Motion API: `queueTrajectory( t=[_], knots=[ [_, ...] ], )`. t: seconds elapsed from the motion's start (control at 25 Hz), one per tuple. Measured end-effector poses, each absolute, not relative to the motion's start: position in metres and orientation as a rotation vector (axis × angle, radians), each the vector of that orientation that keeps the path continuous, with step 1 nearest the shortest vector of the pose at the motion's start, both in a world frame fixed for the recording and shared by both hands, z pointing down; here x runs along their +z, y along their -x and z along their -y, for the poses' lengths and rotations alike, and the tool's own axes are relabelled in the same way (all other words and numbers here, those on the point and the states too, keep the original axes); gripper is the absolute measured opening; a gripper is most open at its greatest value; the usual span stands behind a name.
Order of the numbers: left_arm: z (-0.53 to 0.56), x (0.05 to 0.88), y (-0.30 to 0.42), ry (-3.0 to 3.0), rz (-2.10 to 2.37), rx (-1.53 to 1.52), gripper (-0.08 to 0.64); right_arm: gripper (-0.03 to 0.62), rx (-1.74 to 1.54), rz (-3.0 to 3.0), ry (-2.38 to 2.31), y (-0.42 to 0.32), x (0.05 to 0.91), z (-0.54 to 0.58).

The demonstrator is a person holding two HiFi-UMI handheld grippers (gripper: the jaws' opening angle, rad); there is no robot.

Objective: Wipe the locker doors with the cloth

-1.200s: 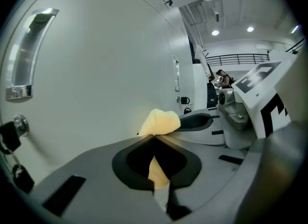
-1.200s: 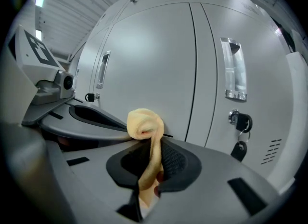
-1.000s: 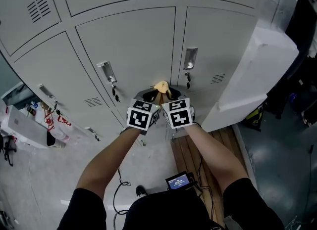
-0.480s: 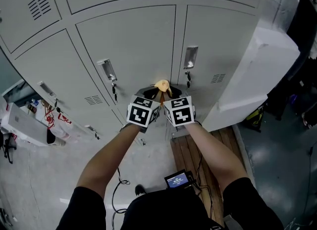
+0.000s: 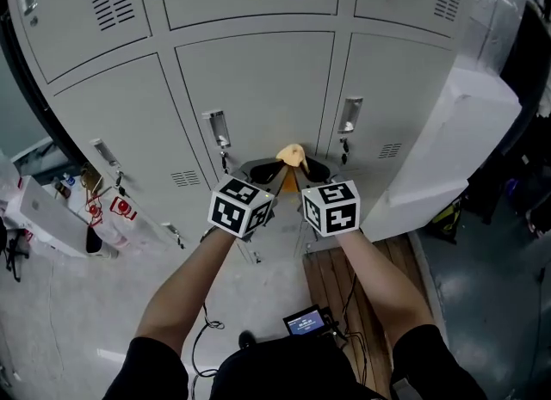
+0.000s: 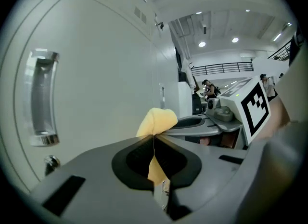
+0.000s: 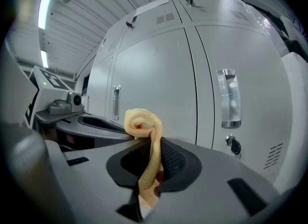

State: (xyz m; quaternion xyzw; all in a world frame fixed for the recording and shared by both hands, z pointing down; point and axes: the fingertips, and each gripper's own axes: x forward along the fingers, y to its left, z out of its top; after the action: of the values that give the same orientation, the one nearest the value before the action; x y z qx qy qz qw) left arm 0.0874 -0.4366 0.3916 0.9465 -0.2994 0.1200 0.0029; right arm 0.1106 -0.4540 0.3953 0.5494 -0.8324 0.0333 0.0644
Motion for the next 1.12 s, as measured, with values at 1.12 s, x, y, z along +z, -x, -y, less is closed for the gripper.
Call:
queueTrajectory(
  t=[1.12],
  knots=[
    [0.325, 0.351, -0.002, -2.952, 1.306, -0.035, 0.021, 0.071, -0.075, 2.602, -1.762, -0.170, 0.336, 0.320]
  ],
)
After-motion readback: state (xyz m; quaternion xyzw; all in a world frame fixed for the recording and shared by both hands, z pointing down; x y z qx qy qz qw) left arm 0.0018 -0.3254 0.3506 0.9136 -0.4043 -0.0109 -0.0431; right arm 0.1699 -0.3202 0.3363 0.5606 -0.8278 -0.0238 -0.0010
